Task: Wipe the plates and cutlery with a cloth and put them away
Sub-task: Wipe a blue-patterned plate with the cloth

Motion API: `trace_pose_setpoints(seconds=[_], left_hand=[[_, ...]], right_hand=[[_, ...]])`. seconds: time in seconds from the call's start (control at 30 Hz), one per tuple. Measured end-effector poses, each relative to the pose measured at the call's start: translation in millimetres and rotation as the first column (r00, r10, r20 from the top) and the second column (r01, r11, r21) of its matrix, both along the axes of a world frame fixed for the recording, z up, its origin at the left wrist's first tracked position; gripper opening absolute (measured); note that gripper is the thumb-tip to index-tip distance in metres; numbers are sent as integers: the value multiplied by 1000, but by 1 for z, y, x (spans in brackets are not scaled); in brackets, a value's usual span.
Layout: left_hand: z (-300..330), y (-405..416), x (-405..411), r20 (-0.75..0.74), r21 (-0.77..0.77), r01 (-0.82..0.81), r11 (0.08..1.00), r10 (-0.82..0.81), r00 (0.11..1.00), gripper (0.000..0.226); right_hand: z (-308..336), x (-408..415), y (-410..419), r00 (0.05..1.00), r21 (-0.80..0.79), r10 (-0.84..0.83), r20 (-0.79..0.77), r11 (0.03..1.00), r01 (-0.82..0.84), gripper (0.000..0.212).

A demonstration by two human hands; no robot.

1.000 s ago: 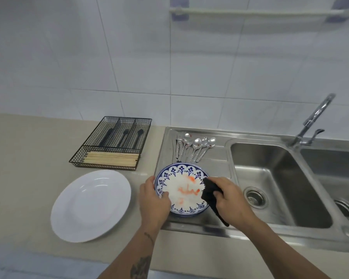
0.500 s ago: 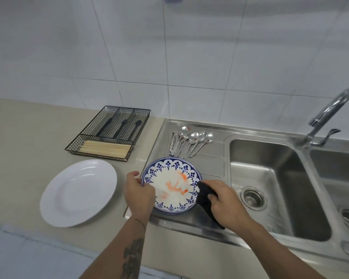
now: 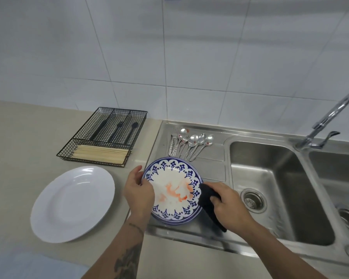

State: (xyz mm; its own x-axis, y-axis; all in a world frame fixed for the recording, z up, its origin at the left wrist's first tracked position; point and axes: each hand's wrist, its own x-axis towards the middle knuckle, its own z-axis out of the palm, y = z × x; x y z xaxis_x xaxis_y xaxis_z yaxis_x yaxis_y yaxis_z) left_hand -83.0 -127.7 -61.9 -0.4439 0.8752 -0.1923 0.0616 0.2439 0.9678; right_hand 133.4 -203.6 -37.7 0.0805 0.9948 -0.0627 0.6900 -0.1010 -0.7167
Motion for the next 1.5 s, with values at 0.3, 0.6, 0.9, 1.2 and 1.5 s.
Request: trace_pose_setpoints(seconds=[0.3,0.6,0.9,1.2,1.5], left_hand=[[10,26,-19,57,-9,39,999,-38,998,51],[37,51,-10,371,-4,121,993,-111,922,64],[61,50,32,454,183,366,912,-409,791,55],[73,51,93,620,185,394,900,-418,663,82],[81,31,174,453,269,420,867,-499,739,79]], right_hand=[[4,-10,1,991,22,-118,-66,993,120,46],[14,-14,3,919,62,-289,-269,947,316,43],[16,1,-5,716,-15,-417,-560,869,494,46],[16,25,-26,780,117,-517,-353,802,585,47],[29,96,-57,901,279,-434,-9,864,419,49]])
